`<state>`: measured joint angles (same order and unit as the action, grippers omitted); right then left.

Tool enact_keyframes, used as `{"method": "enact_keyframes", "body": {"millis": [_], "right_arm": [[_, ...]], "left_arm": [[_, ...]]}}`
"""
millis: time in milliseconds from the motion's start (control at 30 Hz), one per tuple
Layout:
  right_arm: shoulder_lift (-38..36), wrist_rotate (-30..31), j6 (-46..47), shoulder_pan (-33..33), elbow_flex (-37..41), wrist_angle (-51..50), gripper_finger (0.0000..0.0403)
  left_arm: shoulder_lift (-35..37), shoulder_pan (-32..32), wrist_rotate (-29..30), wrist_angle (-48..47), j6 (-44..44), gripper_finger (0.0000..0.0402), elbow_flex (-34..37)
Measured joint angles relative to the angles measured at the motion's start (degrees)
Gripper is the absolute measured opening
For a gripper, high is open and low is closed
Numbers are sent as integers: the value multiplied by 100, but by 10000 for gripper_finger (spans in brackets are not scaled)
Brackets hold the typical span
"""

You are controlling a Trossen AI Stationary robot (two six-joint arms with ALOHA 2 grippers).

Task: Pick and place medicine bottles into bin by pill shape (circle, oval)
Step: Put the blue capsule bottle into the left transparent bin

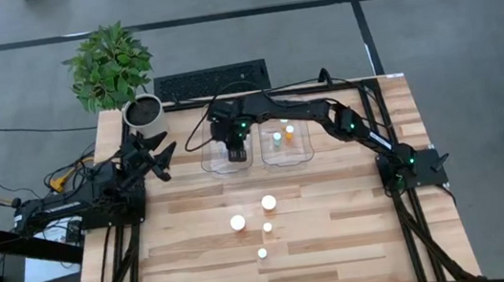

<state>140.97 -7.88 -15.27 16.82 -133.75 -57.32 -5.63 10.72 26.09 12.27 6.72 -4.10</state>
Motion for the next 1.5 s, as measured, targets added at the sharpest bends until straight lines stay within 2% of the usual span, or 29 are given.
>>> {"method": "enact_keyframes", "body": {"millis": [1333,1500], "right_arm": [[229,20,-26,-94,-4,247,125],[229,42,-108,-105,2,241,150]], "left_arm": [[-2,-2,-24,-94,105,240,0],[-2,-2,-24,-94,105,240,0]]}}
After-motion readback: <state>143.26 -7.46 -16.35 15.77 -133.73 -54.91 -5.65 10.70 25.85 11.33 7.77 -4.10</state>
